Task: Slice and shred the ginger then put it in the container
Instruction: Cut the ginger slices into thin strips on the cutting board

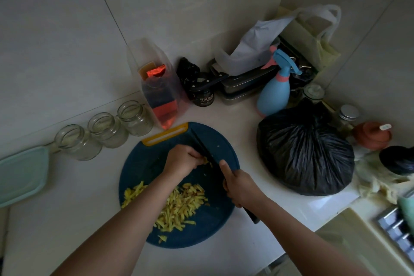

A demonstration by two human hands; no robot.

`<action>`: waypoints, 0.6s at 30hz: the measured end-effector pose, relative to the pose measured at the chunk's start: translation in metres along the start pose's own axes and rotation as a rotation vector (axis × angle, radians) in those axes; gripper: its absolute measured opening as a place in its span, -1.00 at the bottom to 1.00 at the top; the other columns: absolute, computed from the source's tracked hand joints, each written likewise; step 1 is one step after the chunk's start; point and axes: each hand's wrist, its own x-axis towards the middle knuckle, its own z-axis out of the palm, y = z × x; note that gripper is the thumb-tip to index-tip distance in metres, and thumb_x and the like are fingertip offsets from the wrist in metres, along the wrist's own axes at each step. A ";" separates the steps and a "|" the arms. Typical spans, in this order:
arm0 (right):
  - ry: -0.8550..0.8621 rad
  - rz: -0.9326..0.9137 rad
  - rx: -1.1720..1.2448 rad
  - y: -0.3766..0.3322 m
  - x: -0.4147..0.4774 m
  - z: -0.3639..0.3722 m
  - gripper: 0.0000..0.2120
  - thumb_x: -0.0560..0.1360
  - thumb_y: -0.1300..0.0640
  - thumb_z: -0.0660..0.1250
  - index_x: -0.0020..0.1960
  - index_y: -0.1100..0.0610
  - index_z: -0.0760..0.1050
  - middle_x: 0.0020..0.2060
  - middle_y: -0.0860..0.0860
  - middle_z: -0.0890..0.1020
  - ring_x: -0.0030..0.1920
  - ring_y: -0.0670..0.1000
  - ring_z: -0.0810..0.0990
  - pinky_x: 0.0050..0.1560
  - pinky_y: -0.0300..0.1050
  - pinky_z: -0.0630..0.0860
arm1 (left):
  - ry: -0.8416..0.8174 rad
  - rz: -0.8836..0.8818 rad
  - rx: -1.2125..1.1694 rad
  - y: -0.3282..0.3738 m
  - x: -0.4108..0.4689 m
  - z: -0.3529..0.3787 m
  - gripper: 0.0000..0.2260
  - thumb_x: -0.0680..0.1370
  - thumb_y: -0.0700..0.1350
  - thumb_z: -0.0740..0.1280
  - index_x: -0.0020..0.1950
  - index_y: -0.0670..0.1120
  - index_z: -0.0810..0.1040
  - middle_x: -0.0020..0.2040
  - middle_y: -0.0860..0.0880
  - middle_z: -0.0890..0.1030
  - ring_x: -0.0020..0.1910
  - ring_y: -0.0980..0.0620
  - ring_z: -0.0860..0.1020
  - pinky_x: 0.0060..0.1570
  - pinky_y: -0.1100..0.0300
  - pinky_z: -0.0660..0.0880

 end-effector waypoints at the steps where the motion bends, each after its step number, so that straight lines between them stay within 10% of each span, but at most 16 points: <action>1: -0.014 0.007 0.011 0.000 -0.001 -0.001 -0.43 0.59 -0.29 0.03 -0.33 0.15 0.36 -0.46 0.05 0.44 -0.52 -0.05 0.39 -0.41 -0.19 0.34 | -0.005 -0.011 -0.017 0.000 0.000 0.000 -0.83 0.41 -0.16 0.52 -0.29 -0.04 0.55 -0.35 -0.03 0.61 -0.38 0.10 0.55 -0.35 0.29 0.46; 10: -0.084 0.017 -0.088 0.003 -0.015 0.005 -0.63 0.64 -0.21 -0.01 -0.28 -0.10 0.28 -0.36 0.10 0.44 -0.47 -0.02 0.38 -0.37 -0.13 0.37 | 0.000 -0.132 -0.224 -0.013 -0.013 0.003 -0.87 0.42 -0.23 0.51 -0.26 -0.13 0.57 -0.37 -0.10 0.59 -0.37 0.04 0.57 -0.36 0.27 0.58; 18: -0.062 0.007 0.087 0.004 -0.024 0.001 -0.44 0.57 -0.30 0.07 -0.35 0.14 0.32 -0.56 -0.05 0.37 -0.59 -0.09 0.32 -0.52 -0.24 0.32 | 0.050 -0.187 -0.233 -0.015 -0.016 0.010 -0.85 0.41 -0.20 0.52 -0.29 -0.09 0.57 -0.40 -0.06 0.58 -0.39 0.08 0.55 -0.38 0.28 0.52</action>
